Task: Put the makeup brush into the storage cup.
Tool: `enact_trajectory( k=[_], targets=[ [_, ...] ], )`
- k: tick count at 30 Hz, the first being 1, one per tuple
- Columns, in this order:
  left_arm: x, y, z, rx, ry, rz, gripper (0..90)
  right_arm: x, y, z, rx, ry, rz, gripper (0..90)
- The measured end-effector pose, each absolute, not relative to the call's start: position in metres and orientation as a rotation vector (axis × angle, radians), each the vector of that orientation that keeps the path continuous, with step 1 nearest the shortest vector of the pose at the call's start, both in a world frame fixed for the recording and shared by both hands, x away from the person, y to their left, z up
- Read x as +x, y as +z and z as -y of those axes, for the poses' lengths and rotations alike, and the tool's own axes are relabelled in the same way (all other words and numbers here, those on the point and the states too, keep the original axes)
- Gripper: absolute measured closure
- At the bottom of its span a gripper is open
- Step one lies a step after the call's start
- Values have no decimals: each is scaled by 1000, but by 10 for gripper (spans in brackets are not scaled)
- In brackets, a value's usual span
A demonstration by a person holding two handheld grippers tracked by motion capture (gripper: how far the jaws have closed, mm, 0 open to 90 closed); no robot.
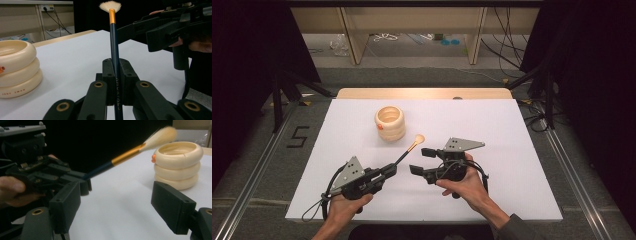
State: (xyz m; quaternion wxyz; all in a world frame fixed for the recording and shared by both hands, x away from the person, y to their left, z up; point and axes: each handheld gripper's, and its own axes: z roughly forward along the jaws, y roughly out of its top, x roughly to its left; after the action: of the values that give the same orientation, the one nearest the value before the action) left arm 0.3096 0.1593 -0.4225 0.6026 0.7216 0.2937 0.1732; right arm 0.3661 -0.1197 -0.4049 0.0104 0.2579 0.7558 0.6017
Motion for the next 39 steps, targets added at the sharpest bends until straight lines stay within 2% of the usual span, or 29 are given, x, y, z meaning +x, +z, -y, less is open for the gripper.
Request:
enact_trajectory(
  k=[13,30,39],
  targets=[
    [306,-422,-156,1651,401,-683,843,369,-402,109,810,1989,-2319,258],
    [305,-421,-154,1646,417,-643,843,374,-401,105,829,2091,-2290,352],
    [303,-420,-151,1633,407,-652,843,375,-401,104,842,2131,-2287,433]
  ],
)
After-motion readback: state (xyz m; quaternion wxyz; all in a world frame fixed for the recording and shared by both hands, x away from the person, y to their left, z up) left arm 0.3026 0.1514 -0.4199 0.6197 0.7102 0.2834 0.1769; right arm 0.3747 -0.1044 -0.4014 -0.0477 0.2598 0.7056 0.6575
